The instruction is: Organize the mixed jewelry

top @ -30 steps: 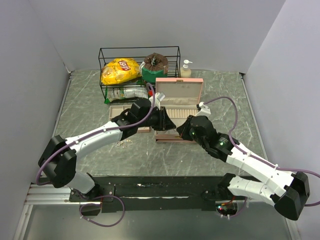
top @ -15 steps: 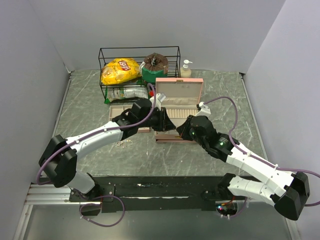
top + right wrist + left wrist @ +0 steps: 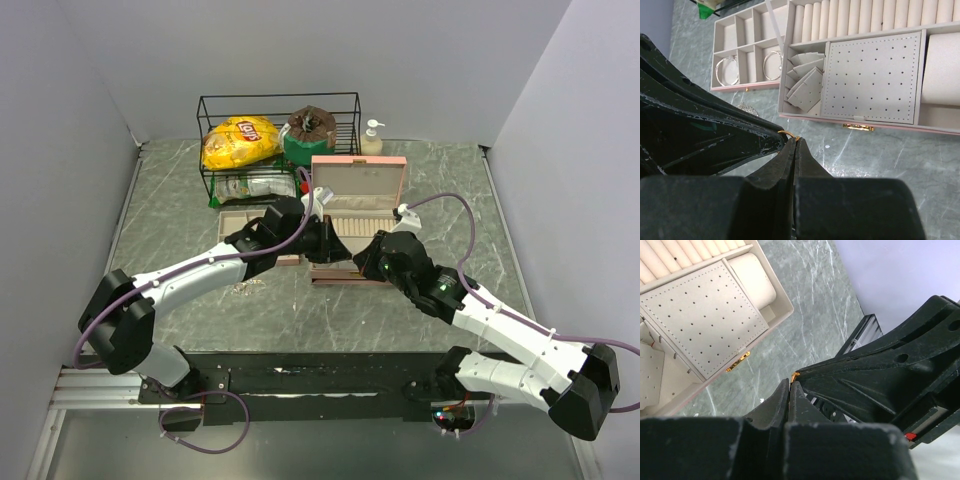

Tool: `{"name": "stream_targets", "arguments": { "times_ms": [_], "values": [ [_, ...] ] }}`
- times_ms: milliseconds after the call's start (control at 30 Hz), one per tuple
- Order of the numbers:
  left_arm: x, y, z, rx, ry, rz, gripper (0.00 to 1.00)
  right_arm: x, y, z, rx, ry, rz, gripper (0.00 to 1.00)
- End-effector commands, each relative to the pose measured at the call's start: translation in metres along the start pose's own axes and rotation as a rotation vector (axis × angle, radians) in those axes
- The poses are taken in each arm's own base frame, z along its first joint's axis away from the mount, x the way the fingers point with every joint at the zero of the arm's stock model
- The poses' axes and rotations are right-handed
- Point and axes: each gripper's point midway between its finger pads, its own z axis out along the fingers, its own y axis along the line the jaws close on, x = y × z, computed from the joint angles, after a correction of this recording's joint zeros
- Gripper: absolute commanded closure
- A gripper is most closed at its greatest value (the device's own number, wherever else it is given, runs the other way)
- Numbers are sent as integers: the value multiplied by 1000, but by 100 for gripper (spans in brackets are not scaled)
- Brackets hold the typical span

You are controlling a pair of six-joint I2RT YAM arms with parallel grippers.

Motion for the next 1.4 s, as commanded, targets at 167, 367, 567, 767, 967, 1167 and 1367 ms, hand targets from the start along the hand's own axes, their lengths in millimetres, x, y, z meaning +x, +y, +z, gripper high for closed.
{"name": "stream_targets", "arguments": {
  "times_ms": [167,367,567,767,967,1167,1367],
  "values": [
    [-15,-8,-8,11,-40,99,99,-20,10,-11,-106,-93,8,65],
    [-37,-8,-32,170,-66,86,99,-24,12,-21,-215,-89,-8,58],
    [-38,-22,-56,418,-11,124,99,-23,38,-36,-472,-69,-51,56],
    [-25,-42,-70,593,52,196,99,-23,61,-44,-624,-71,-101,55],
    [-18,-42,-74,606,70,222,99,-25,69,-52,-688,-96,-117,55],
    [-15,-42,-75,614,72,207,99,-23,76,-54,-733,-76,-142,55],
    [-18,-45,-76,630,61,201,99,-24,82,-55,-756,-70,-143,58]
  ]
}}
